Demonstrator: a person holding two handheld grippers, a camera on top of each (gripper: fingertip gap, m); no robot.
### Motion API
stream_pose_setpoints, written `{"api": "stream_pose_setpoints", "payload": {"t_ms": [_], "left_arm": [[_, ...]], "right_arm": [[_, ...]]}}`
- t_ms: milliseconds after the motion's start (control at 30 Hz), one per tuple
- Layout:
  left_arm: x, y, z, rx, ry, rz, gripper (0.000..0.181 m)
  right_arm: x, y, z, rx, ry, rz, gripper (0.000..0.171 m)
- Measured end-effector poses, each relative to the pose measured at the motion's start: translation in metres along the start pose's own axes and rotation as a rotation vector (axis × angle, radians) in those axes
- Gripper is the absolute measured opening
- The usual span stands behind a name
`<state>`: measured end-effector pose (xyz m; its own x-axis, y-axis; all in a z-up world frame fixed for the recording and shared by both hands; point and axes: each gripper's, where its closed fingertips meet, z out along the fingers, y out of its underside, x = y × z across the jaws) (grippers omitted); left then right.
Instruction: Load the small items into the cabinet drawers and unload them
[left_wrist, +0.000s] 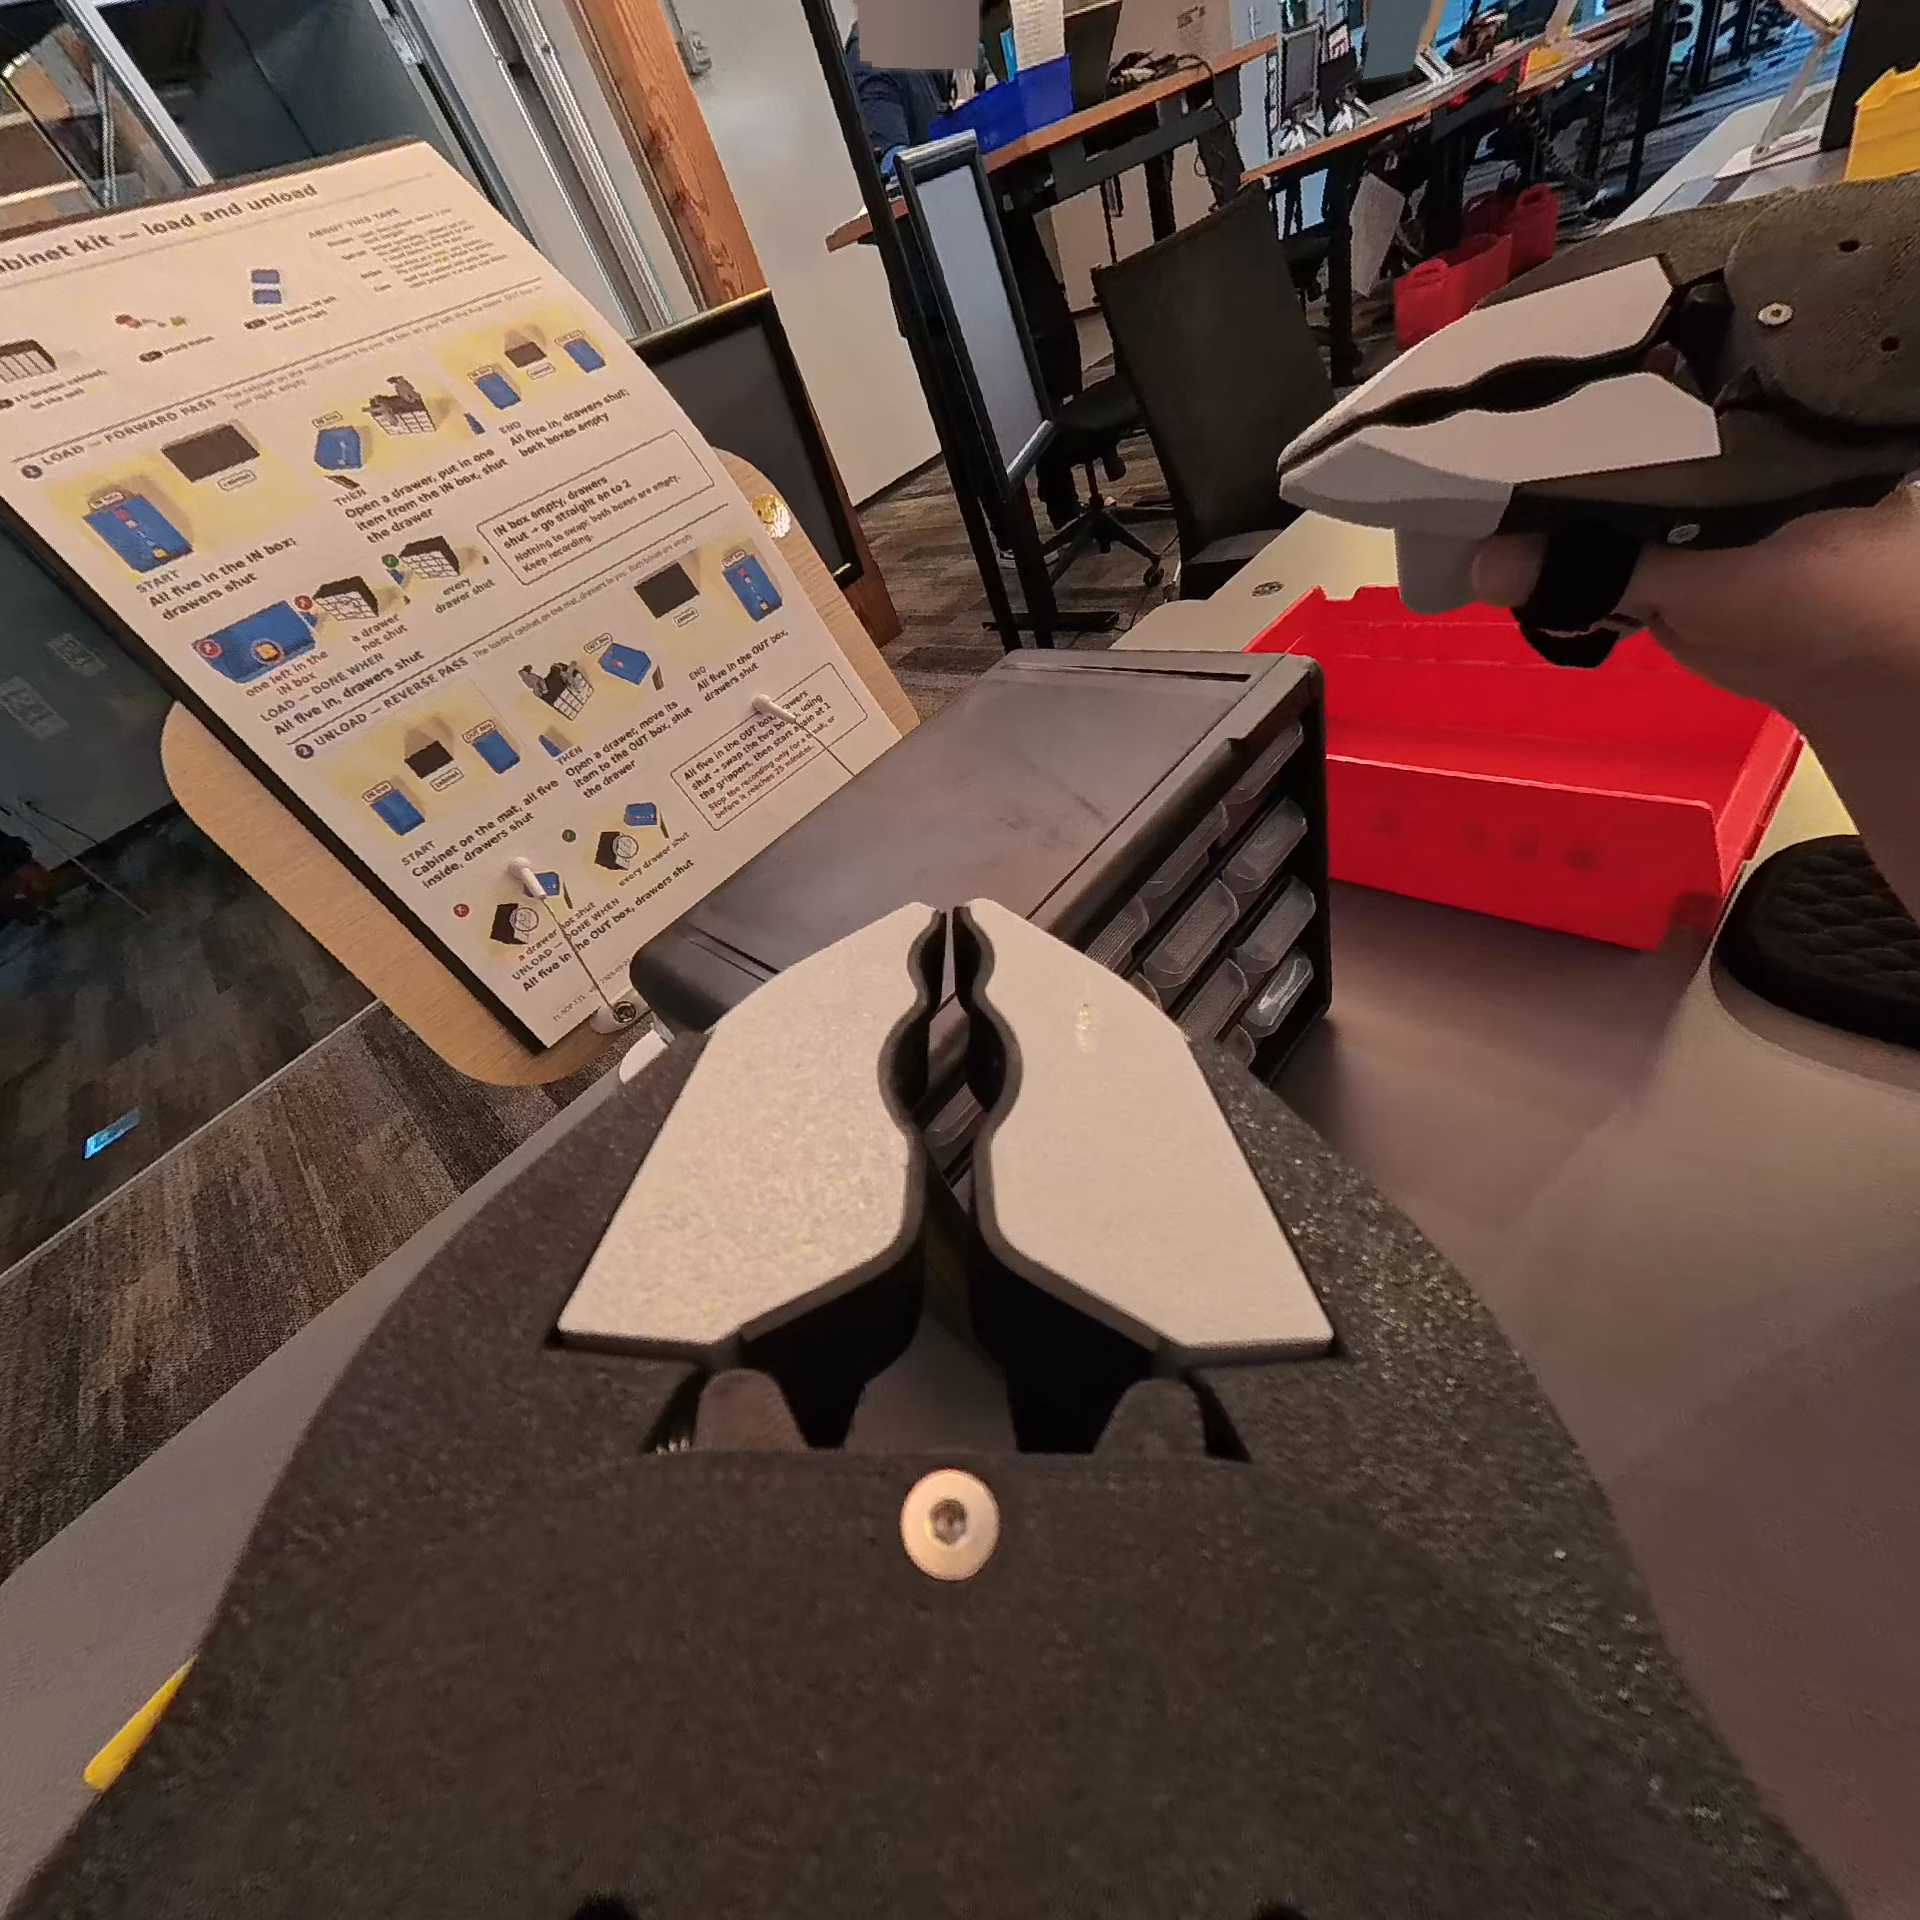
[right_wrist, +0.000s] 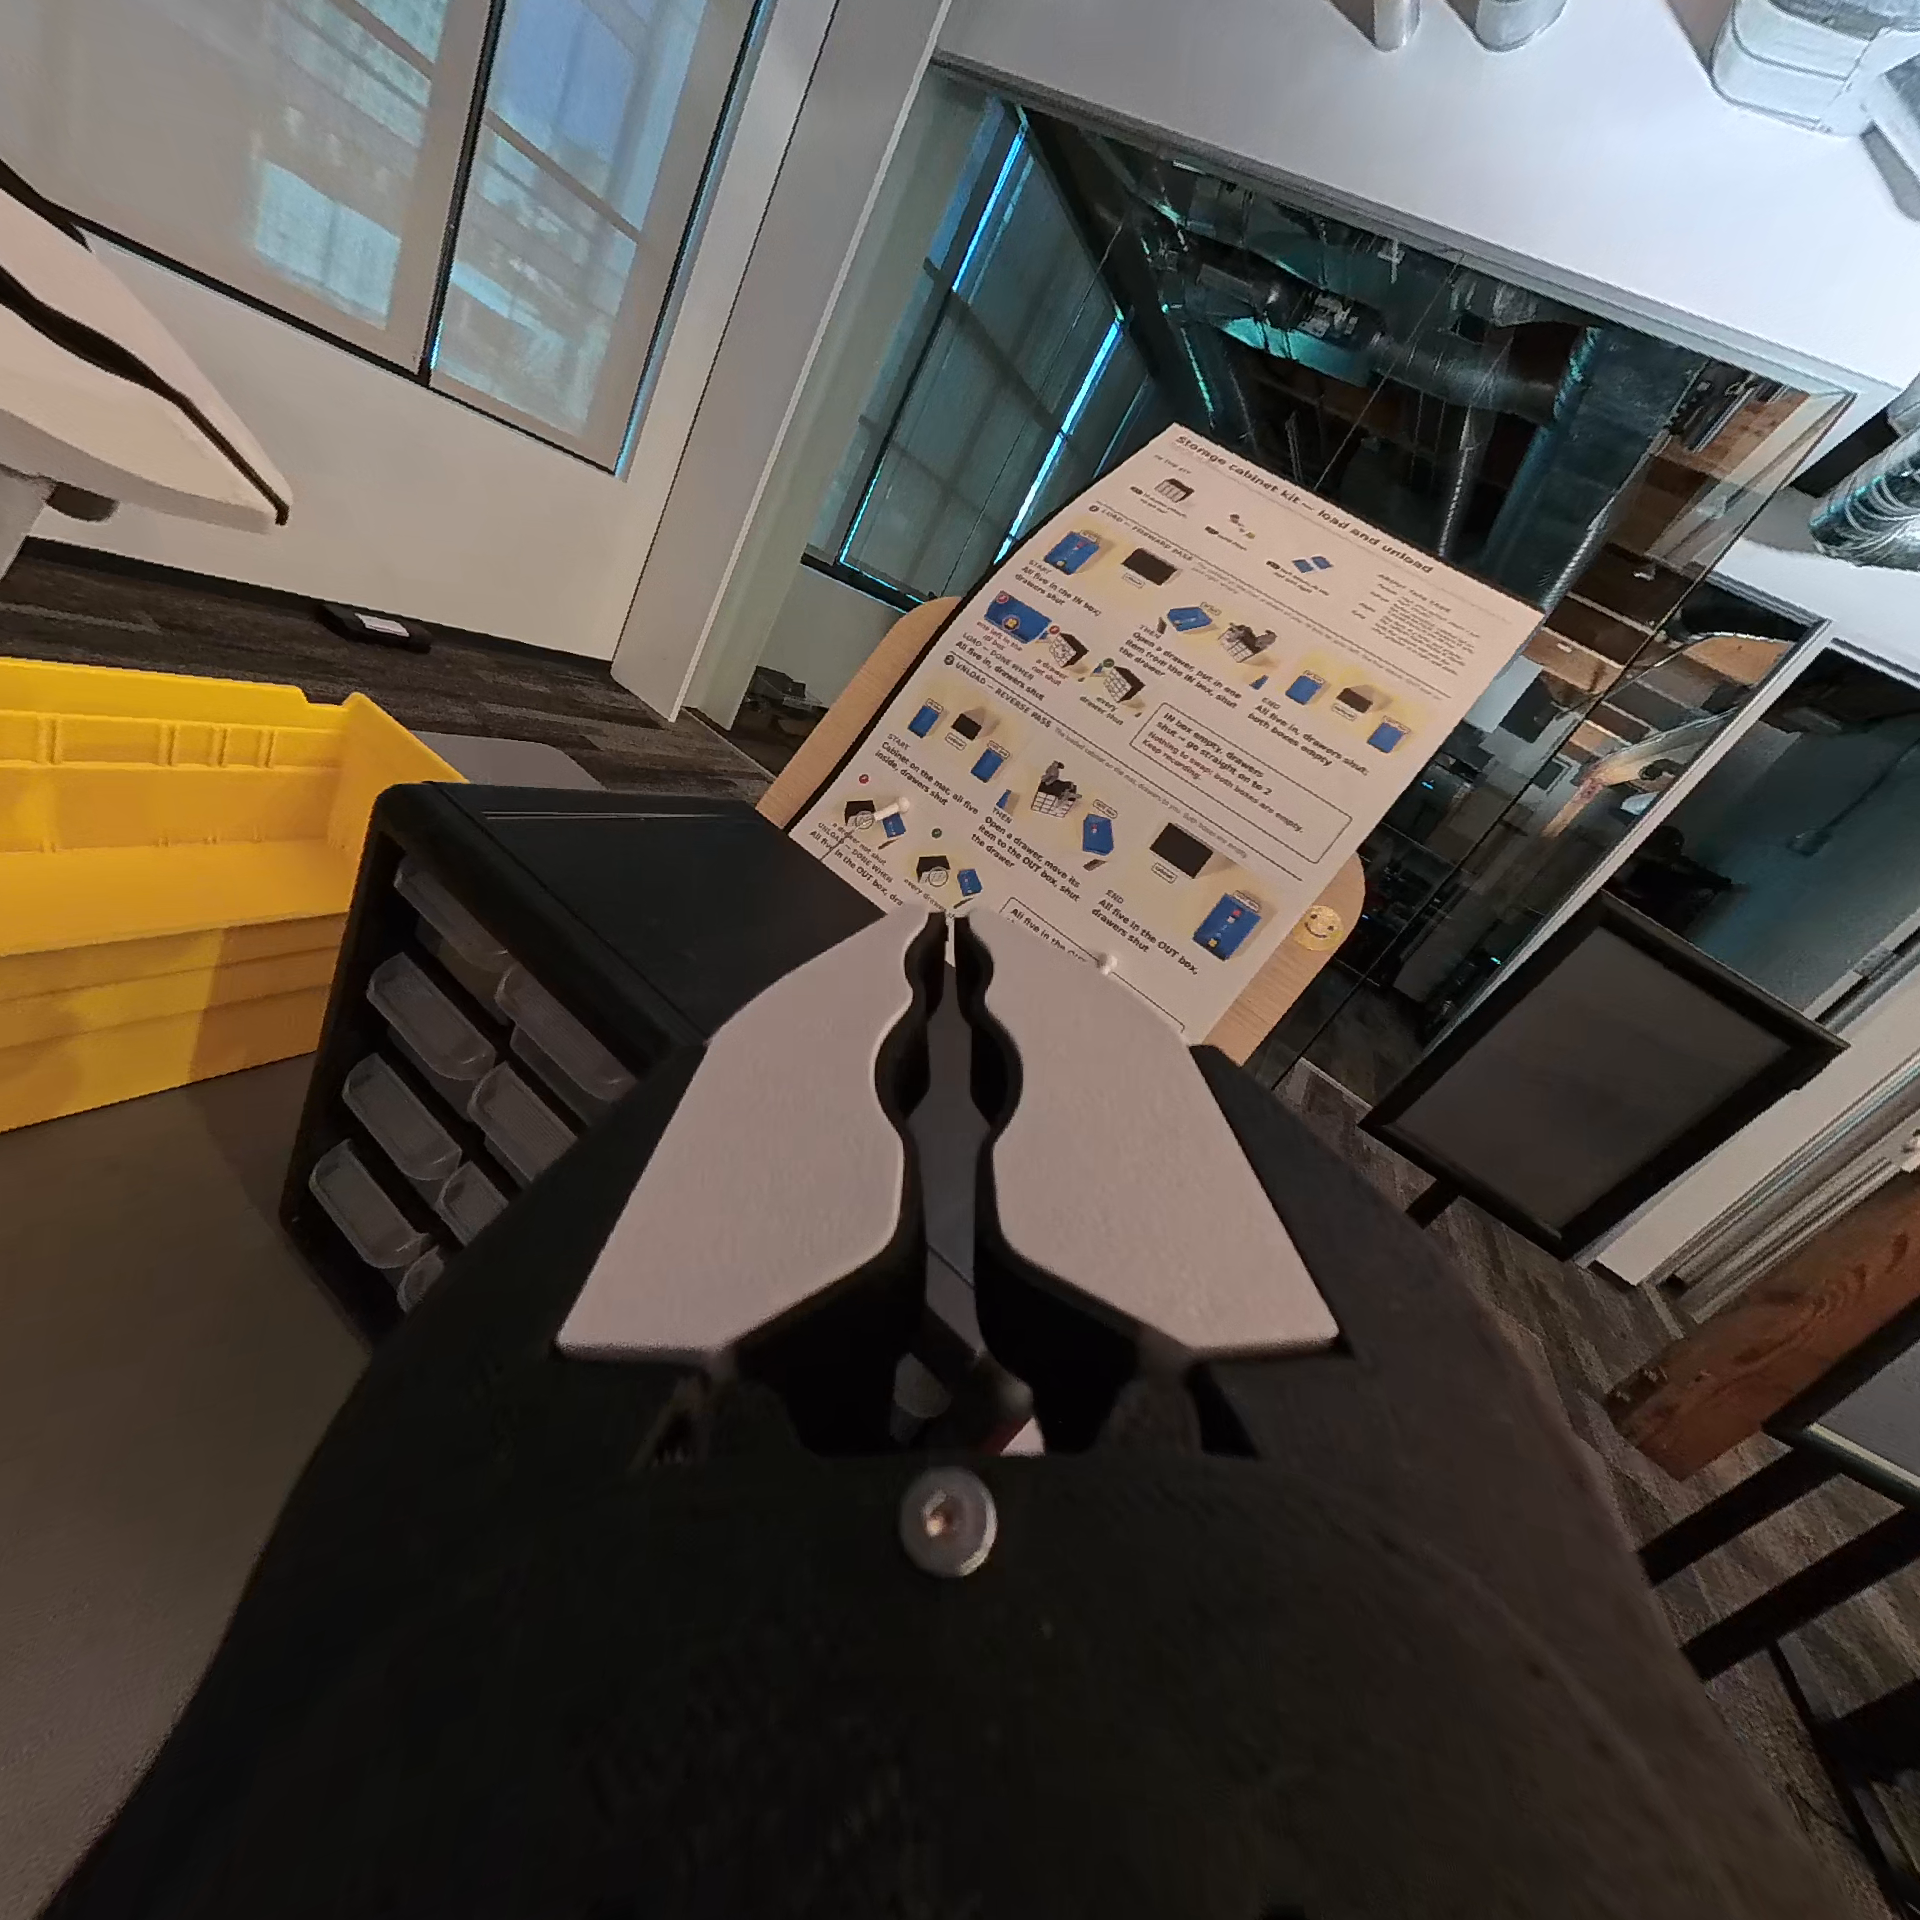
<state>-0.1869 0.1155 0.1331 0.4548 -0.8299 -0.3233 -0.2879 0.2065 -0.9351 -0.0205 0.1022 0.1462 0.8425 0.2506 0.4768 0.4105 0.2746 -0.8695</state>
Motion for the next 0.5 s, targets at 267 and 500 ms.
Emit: {"api": "stream_pose_setpoints", "payload": {"t_ms": [267, 500], "left_arm": [[0.002, 0.003, 0.001, -0.021, 0.005, 0.007, 0.001], [-0.002, 0.006, -0.003, -0.042, -0.018, 0.019, 0.001]], "right_arm": [[-0.009, 0.007, 0.004, -0.045, -0.041, -0.031, 0.002], [-0.016, 0.010, 0.008, -0.075, -0.045, -0.099, 0.002]]}}
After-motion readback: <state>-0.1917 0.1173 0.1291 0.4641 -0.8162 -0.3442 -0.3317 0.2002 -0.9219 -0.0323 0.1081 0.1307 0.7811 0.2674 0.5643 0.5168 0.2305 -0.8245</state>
